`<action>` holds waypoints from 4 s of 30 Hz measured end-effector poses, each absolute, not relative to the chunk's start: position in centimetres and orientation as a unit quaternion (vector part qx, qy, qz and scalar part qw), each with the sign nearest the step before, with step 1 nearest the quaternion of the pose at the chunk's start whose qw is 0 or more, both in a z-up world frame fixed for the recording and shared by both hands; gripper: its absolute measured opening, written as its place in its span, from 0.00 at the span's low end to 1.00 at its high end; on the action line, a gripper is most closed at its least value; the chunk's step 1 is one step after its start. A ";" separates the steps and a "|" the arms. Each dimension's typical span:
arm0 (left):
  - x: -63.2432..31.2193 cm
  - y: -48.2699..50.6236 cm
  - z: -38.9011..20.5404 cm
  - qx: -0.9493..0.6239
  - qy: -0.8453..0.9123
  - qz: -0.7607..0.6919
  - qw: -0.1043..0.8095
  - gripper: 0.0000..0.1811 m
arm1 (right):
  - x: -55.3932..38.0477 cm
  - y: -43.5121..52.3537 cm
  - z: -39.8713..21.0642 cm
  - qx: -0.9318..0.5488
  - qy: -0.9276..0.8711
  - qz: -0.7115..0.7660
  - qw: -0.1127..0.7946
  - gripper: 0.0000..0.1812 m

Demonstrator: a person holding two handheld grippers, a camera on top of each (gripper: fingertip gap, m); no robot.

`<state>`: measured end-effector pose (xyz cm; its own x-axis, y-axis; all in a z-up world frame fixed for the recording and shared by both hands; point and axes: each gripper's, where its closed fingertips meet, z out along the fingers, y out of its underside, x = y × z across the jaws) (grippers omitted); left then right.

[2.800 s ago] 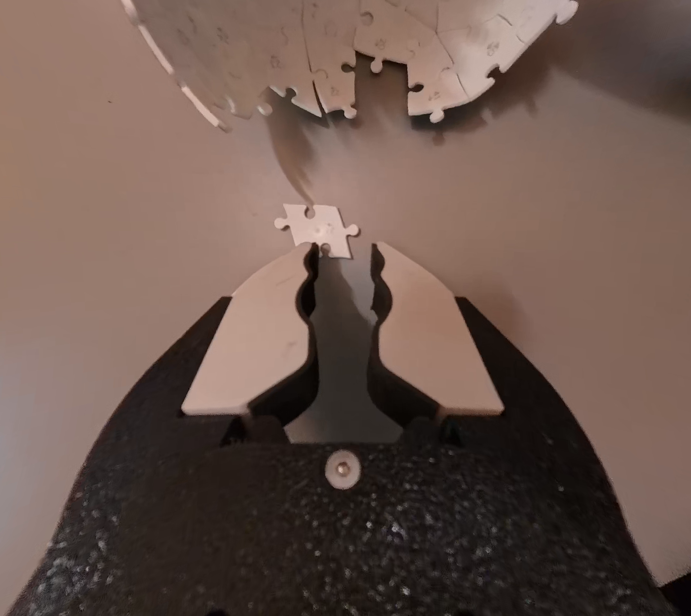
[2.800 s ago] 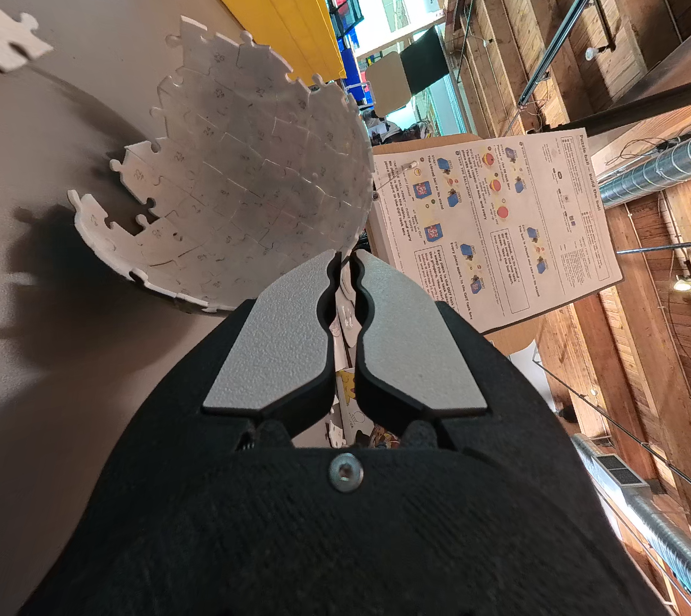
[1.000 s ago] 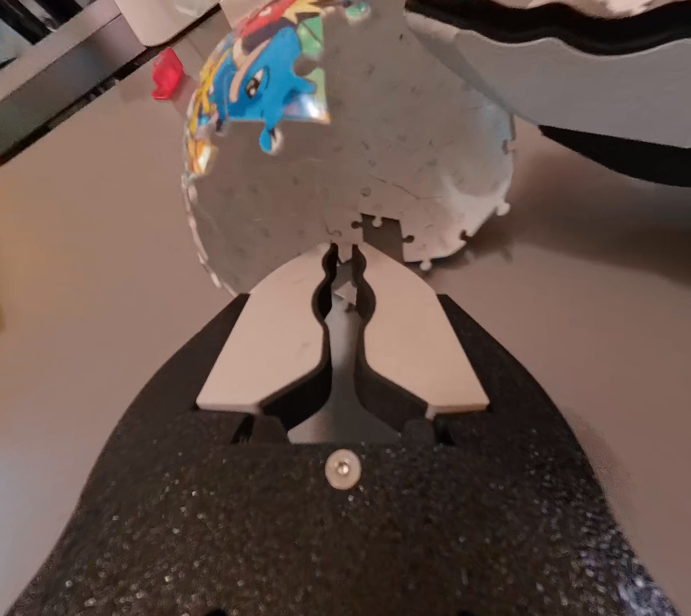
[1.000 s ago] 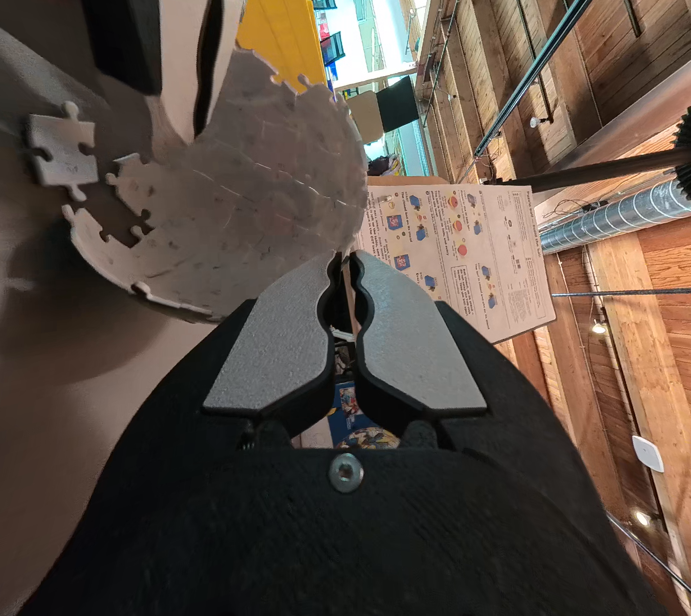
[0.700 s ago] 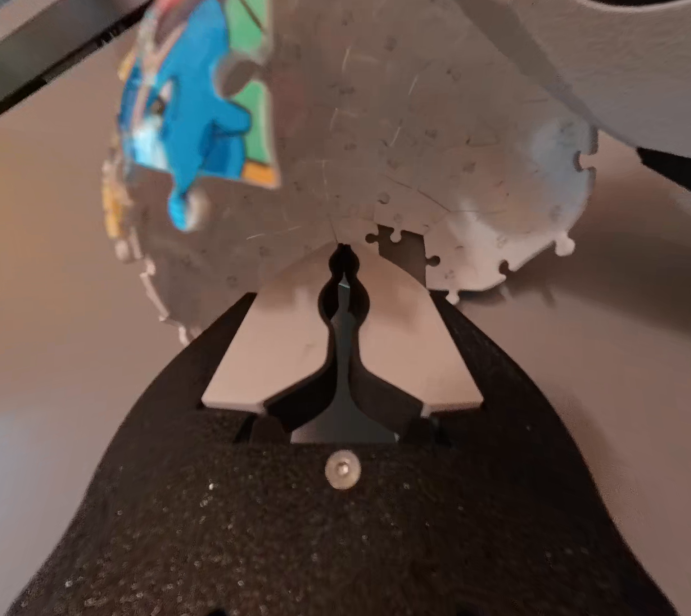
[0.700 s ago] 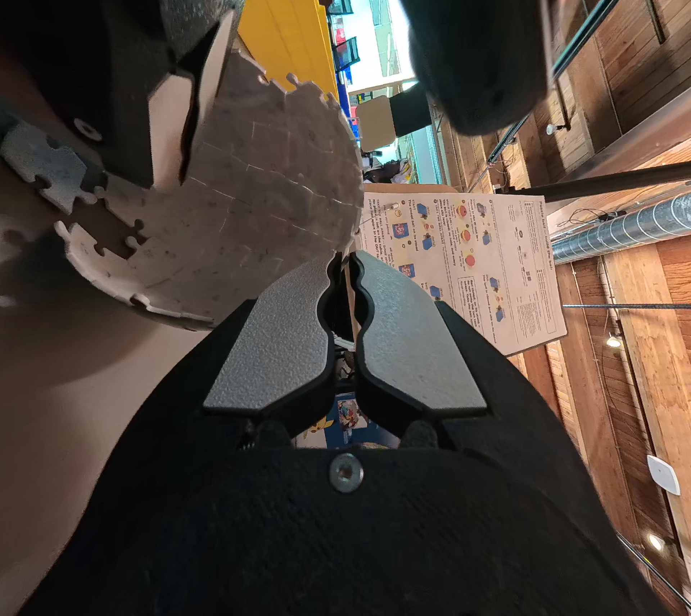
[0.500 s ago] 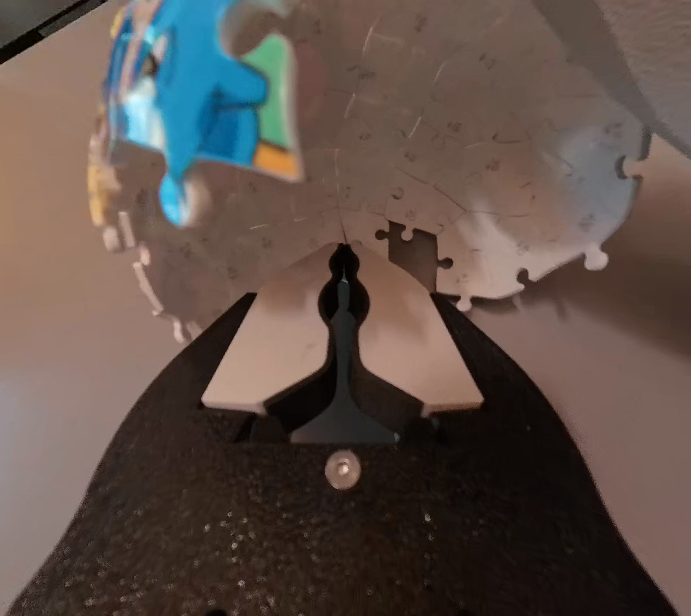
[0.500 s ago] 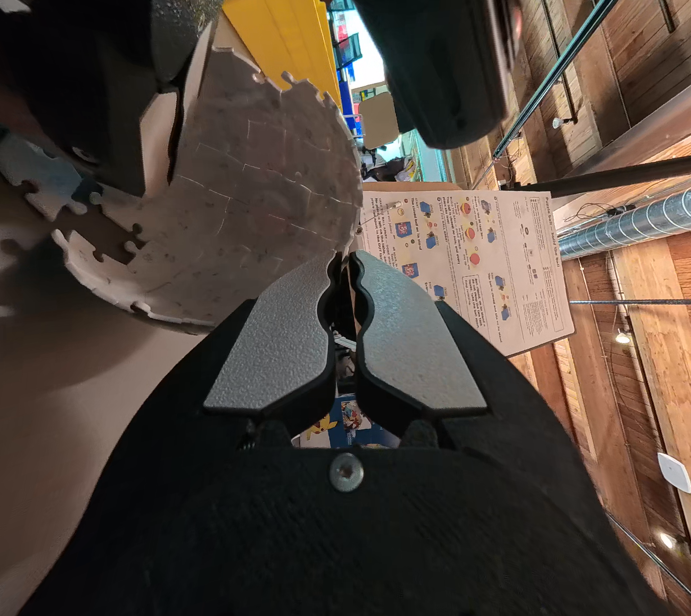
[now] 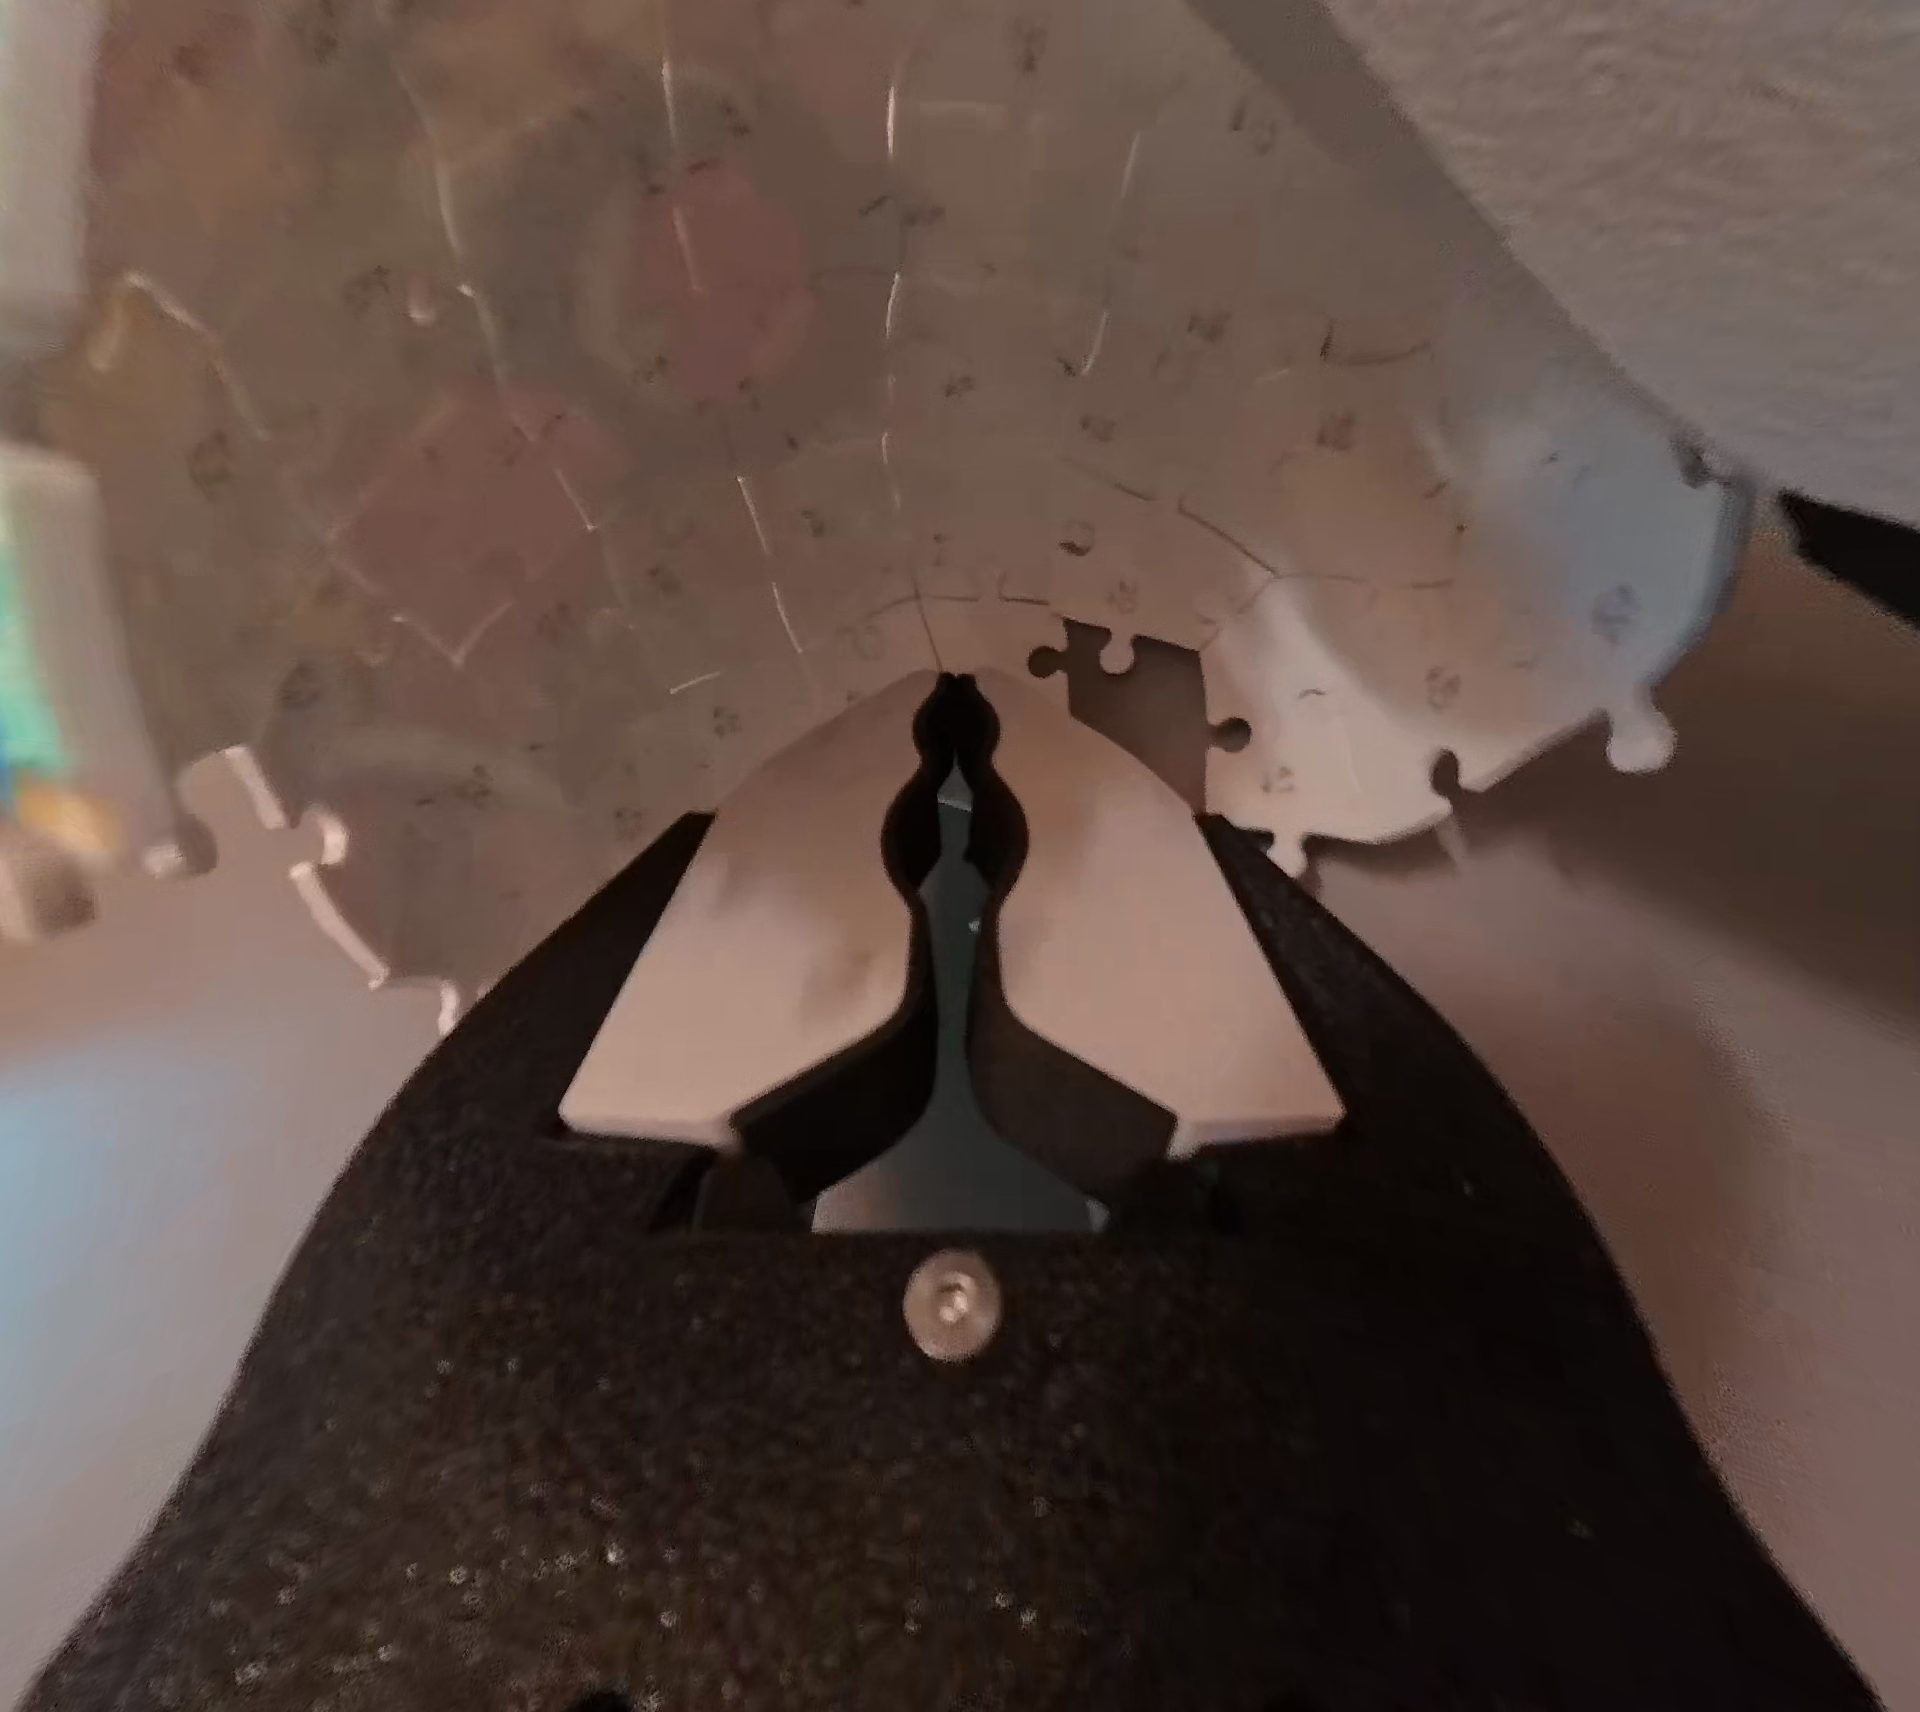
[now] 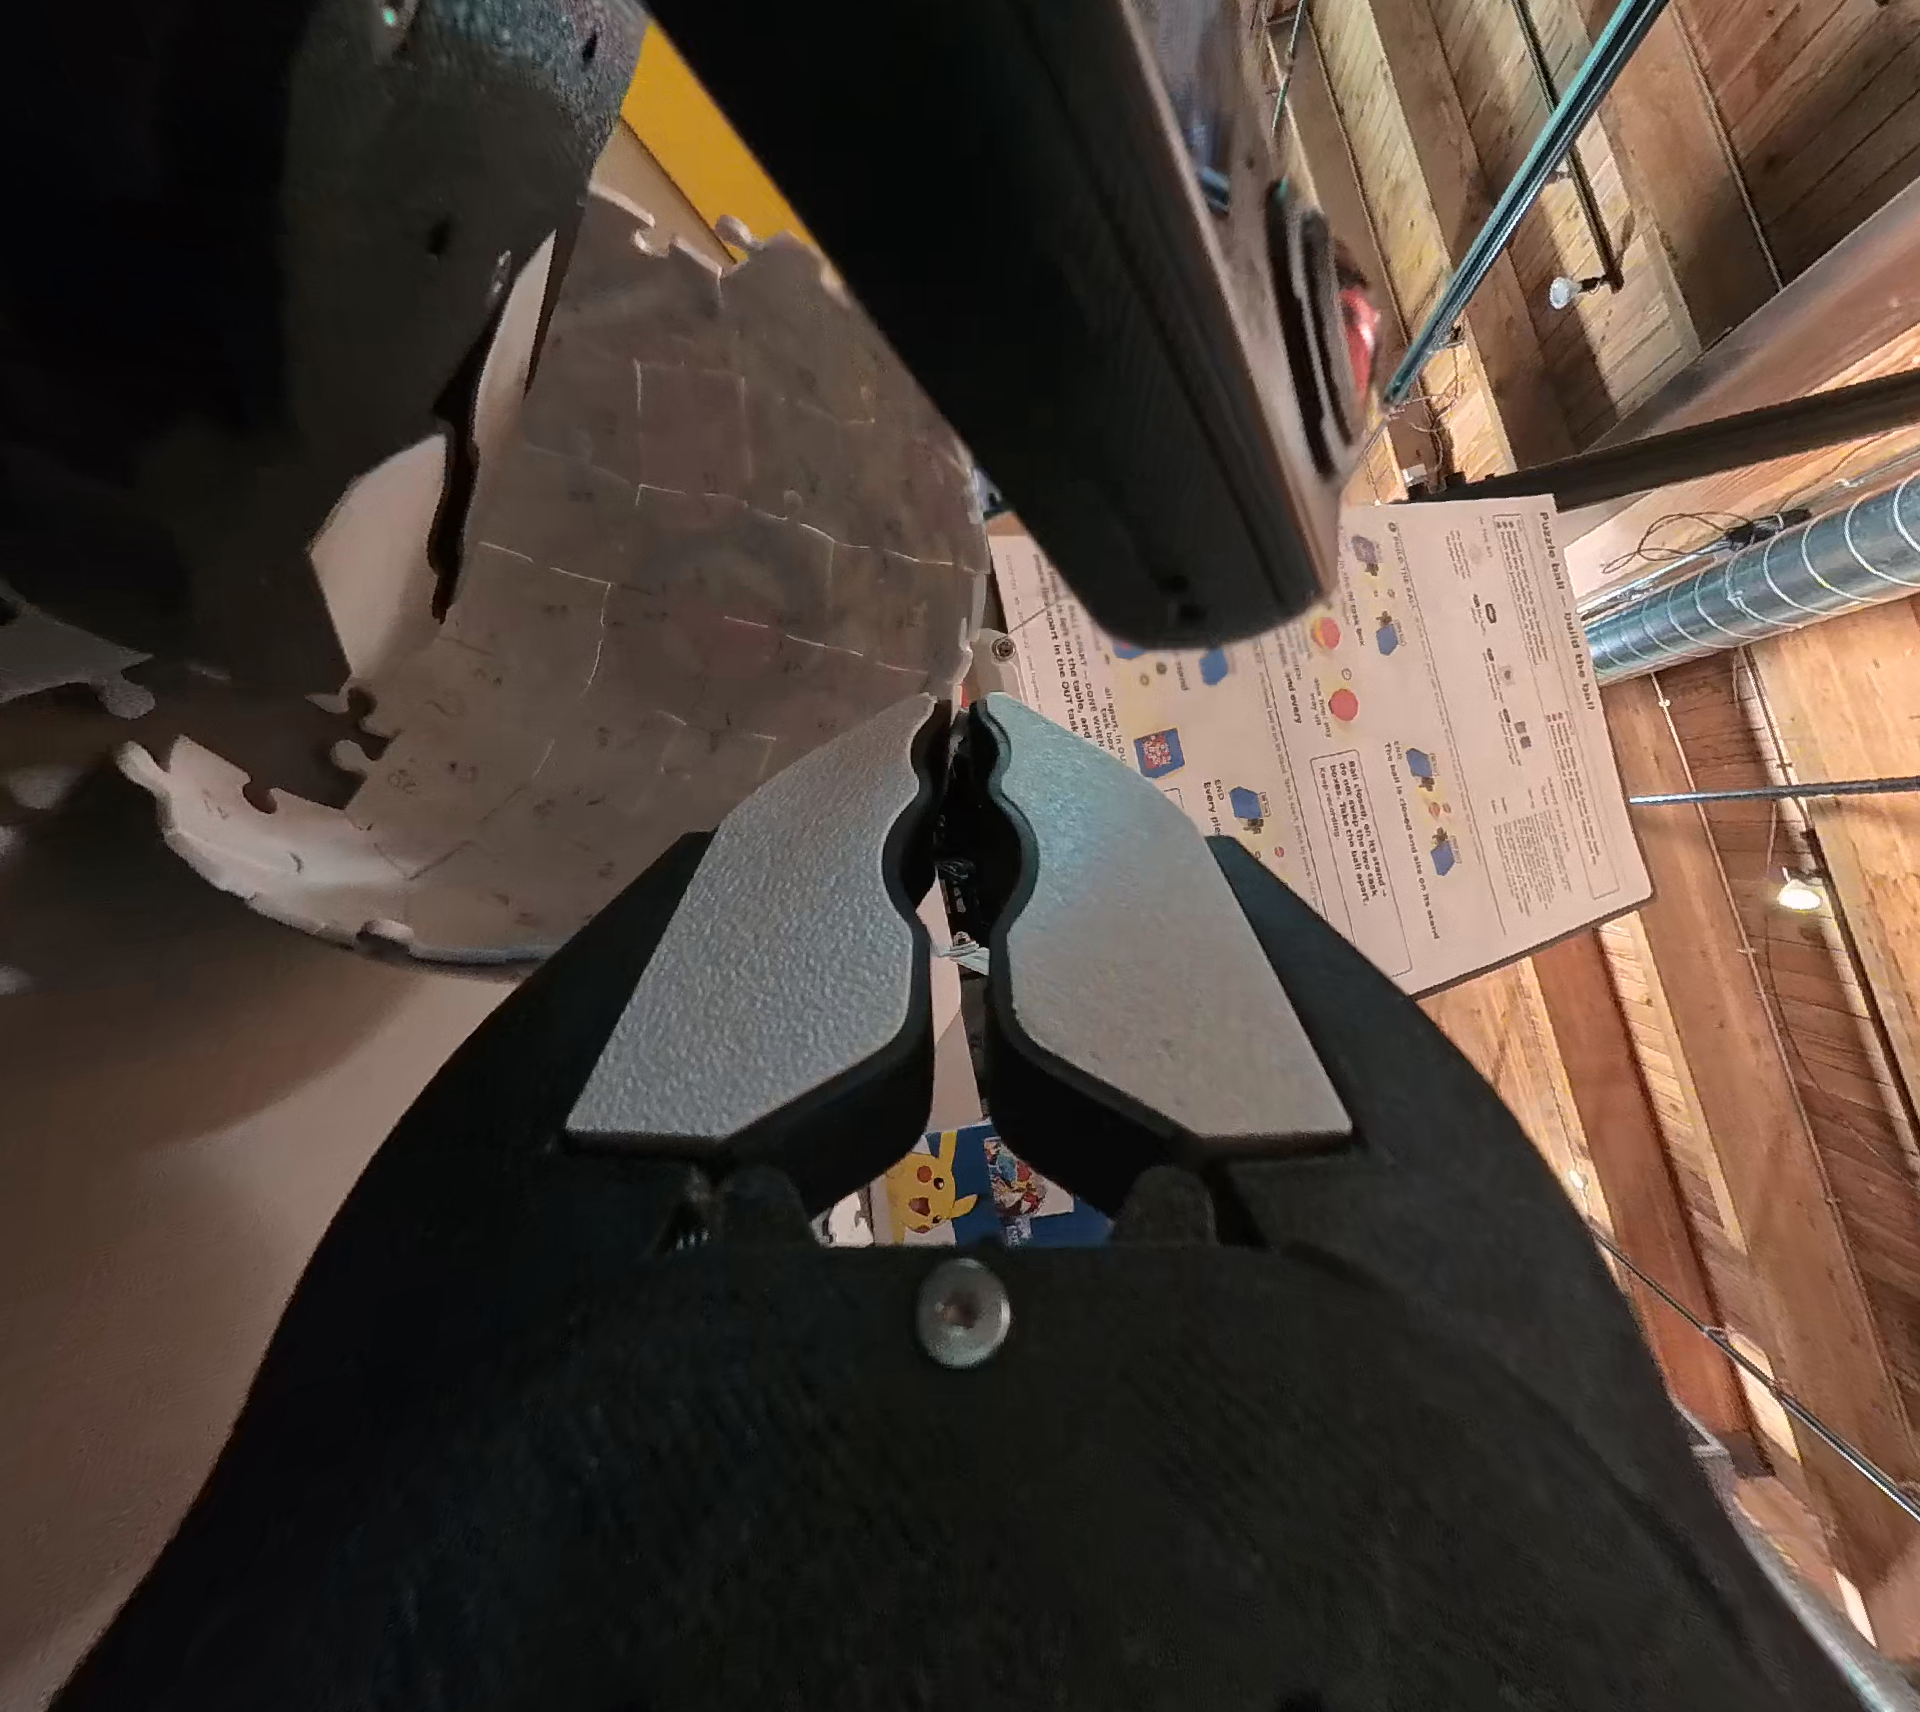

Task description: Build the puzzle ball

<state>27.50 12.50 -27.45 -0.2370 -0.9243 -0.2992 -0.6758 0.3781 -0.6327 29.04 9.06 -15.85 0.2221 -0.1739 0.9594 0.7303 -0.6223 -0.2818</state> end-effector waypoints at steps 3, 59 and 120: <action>27.3 12.7 -27.3 -0.536 0.751 -0.217 0.319 0.00 | 29.0 8.9 -15.9 -0.681 -0.203 -0.591 0.383 0.02; 22.4 12.6 -27.7 -0.551 0.767 -0.259 0.203 0.18 | 28.8 7.2 -16.3 -0.666 -0.185 -0.608 0.390 0.02; 24.5 10.0 -25.9 -0.462 0.800 -0.312 0.224 0.15 | 28.8 7.1 -16.3 -0.662 -0.193 -0.608 0.394 0.02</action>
<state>24.45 9.96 -25.94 -0.4734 -0.8781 -0.0694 -0.5993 0.3788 -0.7052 28.84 7.12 -16.35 0.1870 -0.2233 0.9566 0.7350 -0.6142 -0.2871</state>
